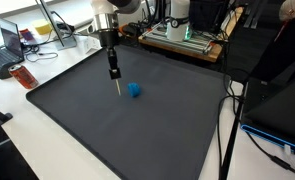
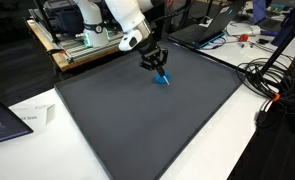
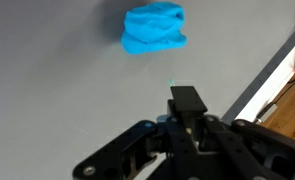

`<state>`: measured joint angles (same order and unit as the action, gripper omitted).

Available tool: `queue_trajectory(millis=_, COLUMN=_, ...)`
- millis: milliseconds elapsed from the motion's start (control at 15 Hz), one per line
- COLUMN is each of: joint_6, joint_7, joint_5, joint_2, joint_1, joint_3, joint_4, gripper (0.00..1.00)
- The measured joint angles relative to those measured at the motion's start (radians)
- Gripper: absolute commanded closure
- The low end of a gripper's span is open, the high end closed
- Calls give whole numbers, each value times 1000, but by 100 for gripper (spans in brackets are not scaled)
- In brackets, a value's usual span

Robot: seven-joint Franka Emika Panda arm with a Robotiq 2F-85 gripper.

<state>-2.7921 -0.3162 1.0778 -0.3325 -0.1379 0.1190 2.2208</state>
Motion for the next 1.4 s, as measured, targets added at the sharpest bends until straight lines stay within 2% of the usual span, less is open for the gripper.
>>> queue_trajectory(millis=133, joint_6=0, joint_7=0, joint_5=0, joint_2=-2, joint_1=-1, joint_3=0, joint_4=-1, gripper=87)
queue_trajectory(millis=200, joint_6=0, joint_7=0, joint_5=0, joint_2=-2, joint_1=-1, joint_3=0, joint_4=-1, gripper=97)
queue_trajectory(millis=467, joint_6=-2, joint_7=-8, joint_5=8, joint_2=-3, joint_1=-1, joint_3=1, joint_4=0, gripper=97)
queue_trajectory(millis=667, joint_6=-13, joint_7=-84, joint_5=91, joint_2=-2, joint_1=-12, joint_3=11, joint_4=2, gripper=97)
queue_trajectory(millis=1000, joint_6=-35, joint_7=-347, joint_5=350, joint_2=9, joint_1=-49, joint_3=25, joint_4=23, gripper=97)
queue_trajectory(millis=1400, joint_6=-74, joint_7=-795, joint_5=710, joint_2=54, joint_1=-47, joint_3=29, joint_4=79, gripper=97)
